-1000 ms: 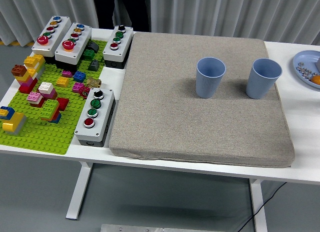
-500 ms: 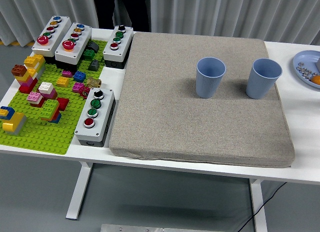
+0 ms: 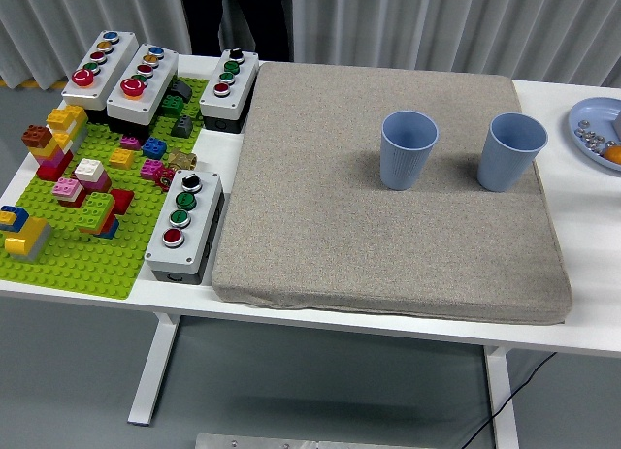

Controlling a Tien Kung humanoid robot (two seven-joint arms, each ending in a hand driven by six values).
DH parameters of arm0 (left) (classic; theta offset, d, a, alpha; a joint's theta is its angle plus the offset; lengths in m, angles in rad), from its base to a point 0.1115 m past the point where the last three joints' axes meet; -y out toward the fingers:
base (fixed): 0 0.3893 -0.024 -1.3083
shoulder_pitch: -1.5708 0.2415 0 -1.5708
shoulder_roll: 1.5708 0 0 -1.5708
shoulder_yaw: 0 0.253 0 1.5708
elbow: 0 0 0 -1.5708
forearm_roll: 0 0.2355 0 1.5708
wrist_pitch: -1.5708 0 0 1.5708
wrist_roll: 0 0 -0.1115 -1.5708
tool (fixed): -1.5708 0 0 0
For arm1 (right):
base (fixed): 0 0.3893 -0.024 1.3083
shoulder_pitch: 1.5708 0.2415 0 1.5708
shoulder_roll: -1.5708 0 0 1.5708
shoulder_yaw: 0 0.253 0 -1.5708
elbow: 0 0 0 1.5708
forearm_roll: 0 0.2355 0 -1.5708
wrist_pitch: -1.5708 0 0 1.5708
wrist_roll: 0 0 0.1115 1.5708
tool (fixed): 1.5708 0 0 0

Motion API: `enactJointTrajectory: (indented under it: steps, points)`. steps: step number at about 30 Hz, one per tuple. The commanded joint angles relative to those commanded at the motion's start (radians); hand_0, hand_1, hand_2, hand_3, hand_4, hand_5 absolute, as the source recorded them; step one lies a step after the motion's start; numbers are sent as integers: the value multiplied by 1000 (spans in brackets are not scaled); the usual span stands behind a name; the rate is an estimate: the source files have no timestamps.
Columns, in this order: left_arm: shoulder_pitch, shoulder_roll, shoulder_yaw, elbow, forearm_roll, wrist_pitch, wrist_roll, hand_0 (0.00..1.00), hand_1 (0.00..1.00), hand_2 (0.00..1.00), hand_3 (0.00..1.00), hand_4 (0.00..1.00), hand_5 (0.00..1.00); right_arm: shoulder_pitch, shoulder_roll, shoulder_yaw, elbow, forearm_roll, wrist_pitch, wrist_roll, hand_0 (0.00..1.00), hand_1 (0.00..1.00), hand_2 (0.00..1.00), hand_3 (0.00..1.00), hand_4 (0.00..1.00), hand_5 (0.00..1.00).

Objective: Pick cup pour cup place

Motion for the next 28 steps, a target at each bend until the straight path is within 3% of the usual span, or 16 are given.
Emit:
enactJointTrajectory:
  steps: [19, 28]
  points:
    - [5, 4, 36, 0, -41, -2, -12, 704, 825, 858, 775, 512, 945, -1, 1, -2, 1, -10, -7, 6, 888, 788, 837, 832, 817, 983]
    - [5, 1, 12, 0, -19, -1, -10, 694, 823, 857, 774, 515, 948, -1, -1, 2, 2, -9, -6, 5, 888, 788, 837, 833, 817, 980]
